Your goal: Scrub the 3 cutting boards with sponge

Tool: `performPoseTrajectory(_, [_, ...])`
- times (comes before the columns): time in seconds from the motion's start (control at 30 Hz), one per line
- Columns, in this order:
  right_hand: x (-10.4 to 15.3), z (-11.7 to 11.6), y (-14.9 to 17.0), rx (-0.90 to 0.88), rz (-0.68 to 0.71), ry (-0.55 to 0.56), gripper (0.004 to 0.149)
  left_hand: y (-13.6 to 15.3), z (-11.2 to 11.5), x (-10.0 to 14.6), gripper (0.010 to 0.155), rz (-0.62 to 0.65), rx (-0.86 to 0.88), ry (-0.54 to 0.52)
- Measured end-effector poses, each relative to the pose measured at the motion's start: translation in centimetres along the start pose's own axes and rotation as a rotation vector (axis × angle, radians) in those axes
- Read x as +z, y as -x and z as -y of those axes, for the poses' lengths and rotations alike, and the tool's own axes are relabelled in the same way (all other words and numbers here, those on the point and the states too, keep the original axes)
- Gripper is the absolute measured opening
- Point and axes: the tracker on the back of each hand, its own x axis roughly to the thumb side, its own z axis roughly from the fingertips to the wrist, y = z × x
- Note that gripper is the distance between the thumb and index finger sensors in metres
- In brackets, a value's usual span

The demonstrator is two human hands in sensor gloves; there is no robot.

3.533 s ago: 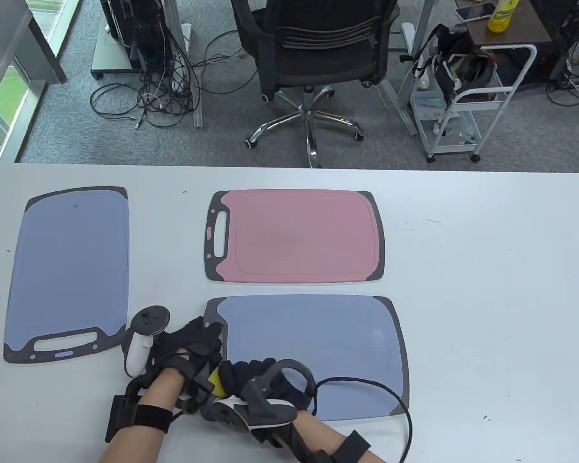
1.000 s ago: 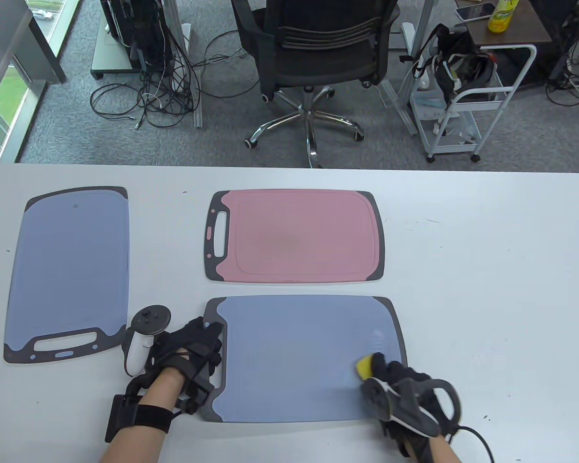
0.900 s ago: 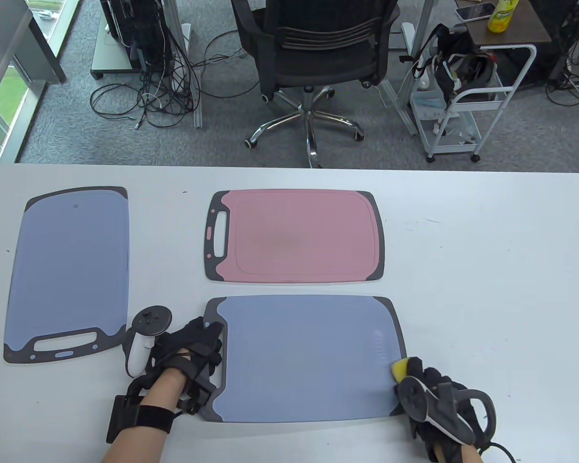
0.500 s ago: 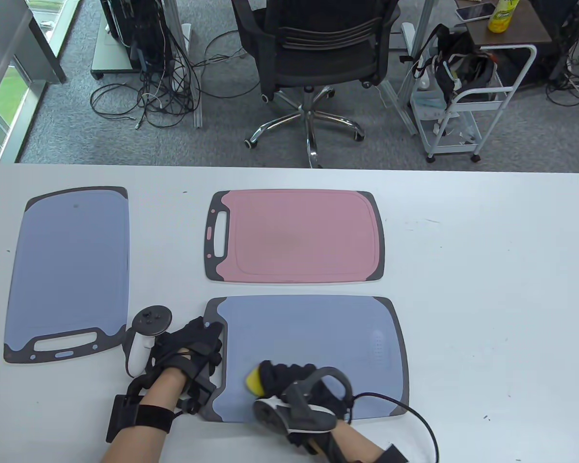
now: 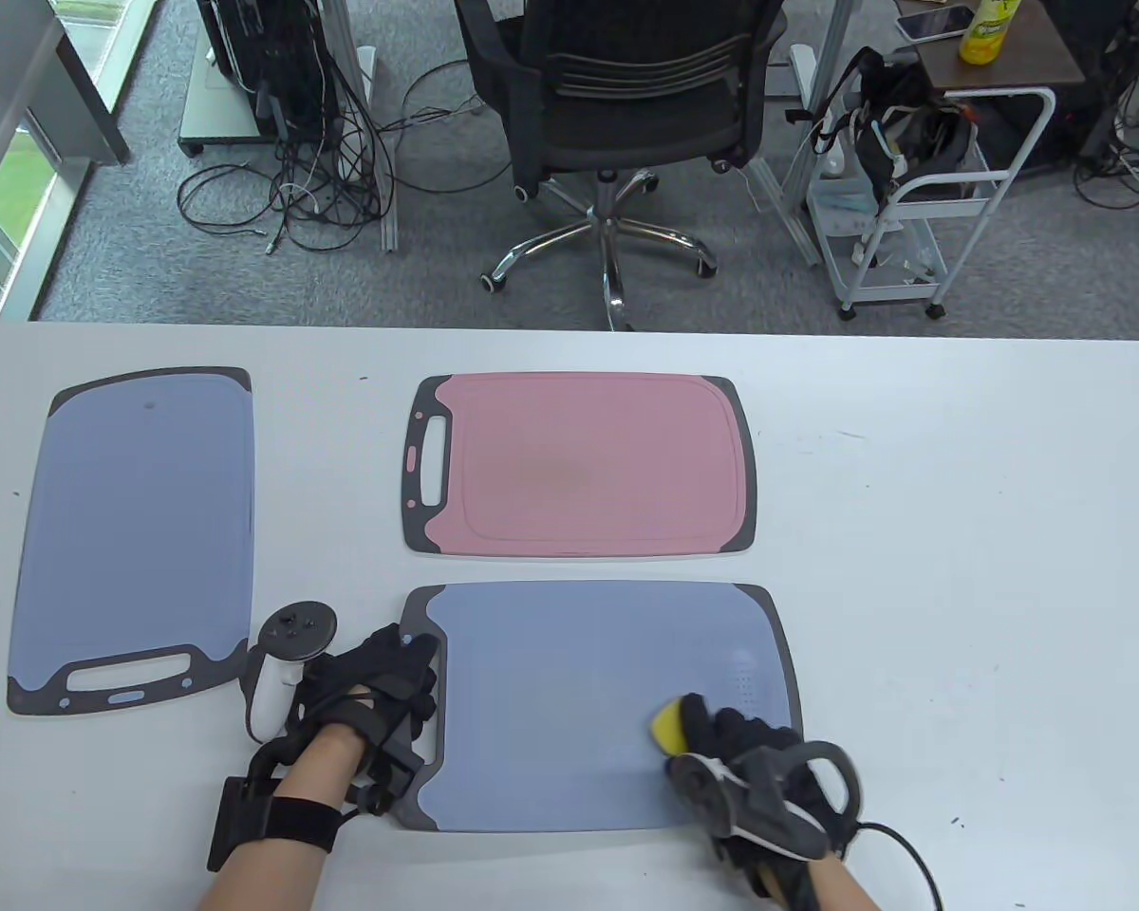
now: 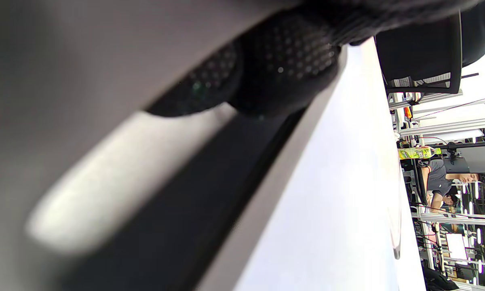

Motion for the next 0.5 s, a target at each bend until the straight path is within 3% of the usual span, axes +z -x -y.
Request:
performPoseTrajectory(0.1, [0.7, -0.5, 3.5, -0.026, -0.099, -0.034, 0.069, 0.0, 0.0, 0.0, 0.054, -0.001, -0.006, -0.005])
performPoseTrajectory(0.2, [-0.1, 0.0, 1.2, 0.009, -0.022, 0.022, 0.07, 0.0, 0.0, 0.0, 0.054, -0.001, -0.007, -0.005])
performPoseTrajectory(0.37, [-2.6, 2.3, -12.6, -0.047, 0.386, 0.084, 0.071, 0.0, 0.0, 0.1, 0.054, 0.001, -0.007, -0.007])
performPoseTrajectory(0.5, [-2.9, 3.9, -22.2, 0.015, 0.628, 0.11, 0.072, 0.1, 0.0, 0.0, 0.055, 0.002, 0.005, 0.005])
